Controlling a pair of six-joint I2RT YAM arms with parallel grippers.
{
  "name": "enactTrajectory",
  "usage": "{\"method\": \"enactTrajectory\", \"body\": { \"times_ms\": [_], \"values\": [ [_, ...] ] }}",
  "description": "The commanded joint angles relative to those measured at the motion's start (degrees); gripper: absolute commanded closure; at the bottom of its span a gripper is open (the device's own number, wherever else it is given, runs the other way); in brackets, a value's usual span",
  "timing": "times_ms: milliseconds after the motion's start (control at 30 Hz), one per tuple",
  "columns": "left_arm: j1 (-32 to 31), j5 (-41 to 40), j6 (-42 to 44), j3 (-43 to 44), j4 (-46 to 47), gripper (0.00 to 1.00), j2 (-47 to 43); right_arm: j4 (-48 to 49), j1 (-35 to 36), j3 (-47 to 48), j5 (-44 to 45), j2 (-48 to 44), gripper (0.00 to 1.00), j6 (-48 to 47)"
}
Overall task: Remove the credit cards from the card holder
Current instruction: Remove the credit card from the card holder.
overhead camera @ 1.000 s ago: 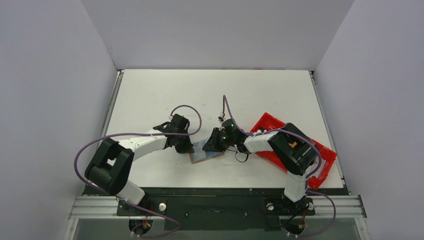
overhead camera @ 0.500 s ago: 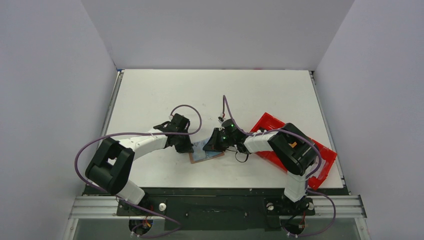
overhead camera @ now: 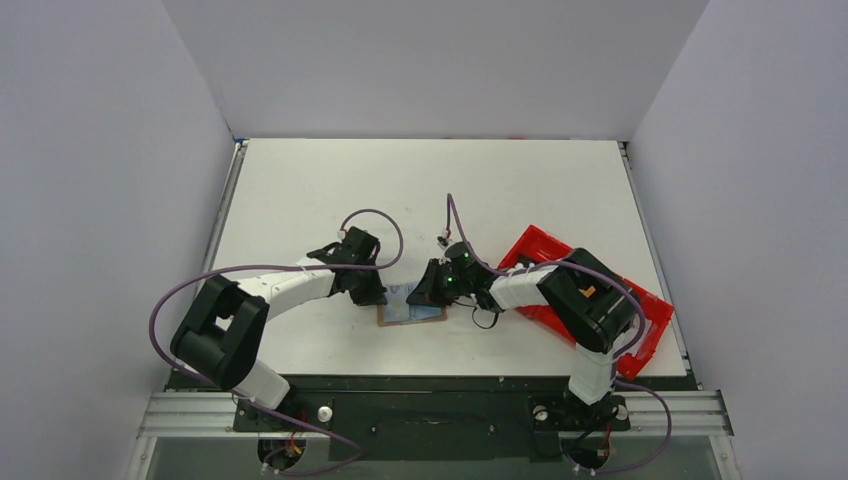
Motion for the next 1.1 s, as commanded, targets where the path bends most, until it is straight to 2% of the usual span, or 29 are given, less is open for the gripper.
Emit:
{"method": "enactTrajectory", "body": {
  "times_ms": [0,467,800,1067],
  "values": [
    [0.29,-5.34,2.04,-3.27,-3.5,1.0,3.52,2.28,1.03,-1.19,1.85,-3.11,1.0,-1.08],
    [0.44,-4.62,1.99,-3.98,-2.82,1.0,2.53,1.1,-0.09,-2.8,3.24,-4.19,1.0,-2.15],
    [-0.2,-3.3,0.89,-5.26,-1.45,1.0,3.37,11.62,-0.44,-4.95,-1.46,-1.23,0.95,5.32],
    [-0.4,-2.77,0.15,-6.02,-0.49,1.0,3.87,19.07,-0.74,-7.62,-1.72,0.33,0.93,9.72]
  ]
}}
